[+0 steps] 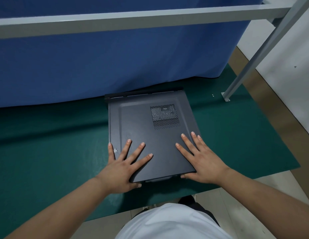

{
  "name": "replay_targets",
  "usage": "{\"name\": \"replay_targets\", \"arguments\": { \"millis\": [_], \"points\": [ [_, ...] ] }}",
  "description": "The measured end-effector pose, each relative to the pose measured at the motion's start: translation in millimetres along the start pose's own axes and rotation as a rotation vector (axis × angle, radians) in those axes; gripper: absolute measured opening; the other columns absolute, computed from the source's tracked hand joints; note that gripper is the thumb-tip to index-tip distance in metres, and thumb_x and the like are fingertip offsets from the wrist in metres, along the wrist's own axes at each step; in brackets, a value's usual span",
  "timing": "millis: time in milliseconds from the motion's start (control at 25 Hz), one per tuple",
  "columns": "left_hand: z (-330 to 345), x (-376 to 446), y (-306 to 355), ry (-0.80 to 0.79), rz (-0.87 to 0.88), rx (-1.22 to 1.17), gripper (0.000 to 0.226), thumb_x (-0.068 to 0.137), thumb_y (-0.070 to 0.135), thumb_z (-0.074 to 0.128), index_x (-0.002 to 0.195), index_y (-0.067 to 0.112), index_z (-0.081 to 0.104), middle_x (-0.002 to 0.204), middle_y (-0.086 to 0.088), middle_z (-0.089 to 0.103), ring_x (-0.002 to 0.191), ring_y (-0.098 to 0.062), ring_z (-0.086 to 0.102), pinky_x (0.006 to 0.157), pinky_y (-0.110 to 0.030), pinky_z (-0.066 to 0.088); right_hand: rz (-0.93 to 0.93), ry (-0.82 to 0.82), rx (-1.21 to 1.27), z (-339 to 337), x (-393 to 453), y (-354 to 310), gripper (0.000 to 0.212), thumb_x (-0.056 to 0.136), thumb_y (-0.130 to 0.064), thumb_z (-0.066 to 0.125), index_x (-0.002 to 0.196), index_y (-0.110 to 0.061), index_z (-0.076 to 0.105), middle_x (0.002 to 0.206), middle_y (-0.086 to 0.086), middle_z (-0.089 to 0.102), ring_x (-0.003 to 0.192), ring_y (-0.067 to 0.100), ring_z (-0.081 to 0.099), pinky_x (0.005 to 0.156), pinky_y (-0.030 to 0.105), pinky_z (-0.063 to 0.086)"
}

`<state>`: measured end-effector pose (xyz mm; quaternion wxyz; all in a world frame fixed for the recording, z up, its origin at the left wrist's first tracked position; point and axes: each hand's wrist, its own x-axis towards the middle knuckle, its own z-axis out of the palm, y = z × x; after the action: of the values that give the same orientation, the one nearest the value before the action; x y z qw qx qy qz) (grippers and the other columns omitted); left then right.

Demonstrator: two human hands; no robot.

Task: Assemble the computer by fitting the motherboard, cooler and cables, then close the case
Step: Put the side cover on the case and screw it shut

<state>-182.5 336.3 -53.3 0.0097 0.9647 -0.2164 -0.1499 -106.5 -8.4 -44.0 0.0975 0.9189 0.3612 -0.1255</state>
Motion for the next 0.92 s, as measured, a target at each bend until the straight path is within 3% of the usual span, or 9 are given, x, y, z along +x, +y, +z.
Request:
{"name": "replay_targets", "arguments": {
  "millis": [320,480,720,920],
  "points": [
    [3,-6,8,0.046,-0.009,0.018,0.096,0.082,0.094,0.028,0.157,0.052,-0.014,0.17,0.008,-0.022,0.153,-0.04,-0.023,0.105,-0.086,-0.01,0.009,0.055,0.063,4,-6,-8,0.108,0.084,-0.093,0.029,0.164,-0.023,0.008,0.171,0.015,-0.002,0.155,0.043,-0.007,0.125,0.058,0.013],
    [0,0,3,0.062,-0.041,-0.003,0.095,0.078,0.1,0.016,0.155,0.055,-0.017,0.169,0.012,-0.024,0.154,-0.036,-0.026,0.106,-0.083,-0.012,0.001,0.062,0.035,1,2,-4,0.107,0.085,-0.092,0.027,0.164,-0.023,0.005,0.17,0.015,-0.005,0.155,0.043,-0.011,0.122,0.057,0.009],
    [-1,2,5,0.125,-0.022,0.023,0.091,0.083,0.096,0.022,0.16,0.052,0.001,0.173,0.005,0.0,0.157,-0.04,-0.004,0.107,-0.085,-0.003,0.011,0.092,0.054,3,5,-4,0.109,0.083,-0.093,0.032,0.164,-0.022,0.011,0.171,0.014,-0.001,0.155,0.043,-0.005,0.122,0.061,0.021],
    [6,2,6,0.222,-0.053,0.016,0.073,0.094,0.084,0.025,0.159,0.052,0.014,0.171,0.008,0.015,0.158,-0.035,0.012,0.11,-0.084,0.005,0.022,0.129,0.073,9,8,-3,0.11,0.08,-0.094,0.036,0.163,-0.024,0.017,0.171,0.012,0.004,0.156,0.041,0.0,0.121,0.061,0.024]
  ]
}}
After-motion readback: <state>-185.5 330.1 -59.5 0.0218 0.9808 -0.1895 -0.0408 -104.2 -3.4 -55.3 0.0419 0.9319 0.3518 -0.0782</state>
